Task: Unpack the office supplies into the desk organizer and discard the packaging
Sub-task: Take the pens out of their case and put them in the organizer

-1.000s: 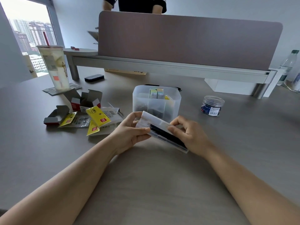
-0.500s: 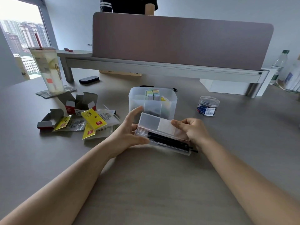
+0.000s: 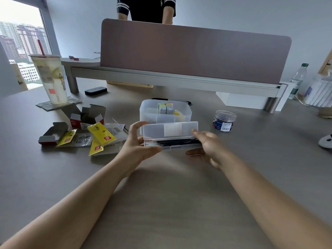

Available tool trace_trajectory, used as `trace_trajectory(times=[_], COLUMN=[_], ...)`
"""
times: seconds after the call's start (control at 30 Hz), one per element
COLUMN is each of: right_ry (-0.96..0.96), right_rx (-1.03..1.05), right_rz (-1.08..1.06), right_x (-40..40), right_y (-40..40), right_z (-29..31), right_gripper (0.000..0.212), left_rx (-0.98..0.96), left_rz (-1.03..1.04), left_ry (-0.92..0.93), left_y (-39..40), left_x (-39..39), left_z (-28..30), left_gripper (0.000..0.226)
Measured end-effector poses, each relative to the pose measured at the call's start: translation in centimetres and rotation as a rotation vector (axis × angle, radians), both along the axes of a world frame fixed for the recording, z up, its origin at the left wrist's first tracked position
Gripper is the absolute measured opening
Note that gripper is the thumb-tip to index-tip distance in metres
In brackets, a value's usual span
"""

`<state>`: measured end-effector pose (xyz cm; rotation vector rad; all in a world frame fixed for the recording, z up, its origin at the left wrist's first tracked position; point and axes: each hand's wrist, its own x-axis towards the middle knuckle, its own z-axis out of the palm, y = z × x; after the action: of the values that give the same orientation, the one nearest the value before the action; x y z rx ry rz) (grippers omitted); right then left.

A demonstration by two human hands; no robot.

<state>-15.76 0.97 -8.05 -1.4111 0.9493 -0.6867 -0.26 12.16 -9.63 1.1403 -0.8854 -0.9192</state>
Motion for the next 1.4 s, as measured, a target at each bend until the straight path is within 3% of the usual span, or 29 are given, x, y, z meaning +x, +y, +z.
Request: trace_trajectory(times=[0.17,0.33,0.57,0.7,0.83,0.93,1.07,1.23,1.4], right_ry=[0.026,0.211,-0.232,-0.277,-0.132,-0.058,-0.069,0.001,0.100], right_rx=[-0.002,-0.081,0.186,0.156,0.074,0.029,0.025,-0.098,-0.195], right_rz=[-0.032,-0.060,-0.035,-0.059,0.051,0.185,0.297,0.118,0.186], right_x=[0.6,1.1,1.3,1.0,0.4,-0.1,0.0,1.1,1.2], right_y=[0.2,-0.1,0.4,0.3,0.4,0.3,0.0,-0.5,0.5], right_z=[0.2,-0.1,-0.1,0.0,0.7,1.2,0.9,-0.5,-1.2], right_gripper=[0.021,0.024,0.033,0.021,0.007,0.011,0.025,0.052,0.065], left_rx=[0.014,0.001,0.023,0.095,0.232,0.369,0.361,0.256,0.176], left_rz=[0.037,0.082,0.207,0.164,0.094,-0.134,-0.360,-0.387,-0.329], left_ry=[-0.043,-0.140,-0.192,-0.248,-0.353,-0.265,-0.144,0.086,0.143], left_y=[0.2,0.0,-0.6,-0.5,-0.5,-0.8,-1.4,-1.8,-1.4], left_x=[-0.3,-0.6,-0.8,-1.1,-0.6,-0.4,-0.4,0.0,-0.1], left_z=[-0.2,-0.5,-0.9,-0.4,0.8,2.1,2.0,0.7,0.4], left_gripper=[0.070,0.070,0.069,0.051,0.026,0.022,0.042,0.058,0.059])
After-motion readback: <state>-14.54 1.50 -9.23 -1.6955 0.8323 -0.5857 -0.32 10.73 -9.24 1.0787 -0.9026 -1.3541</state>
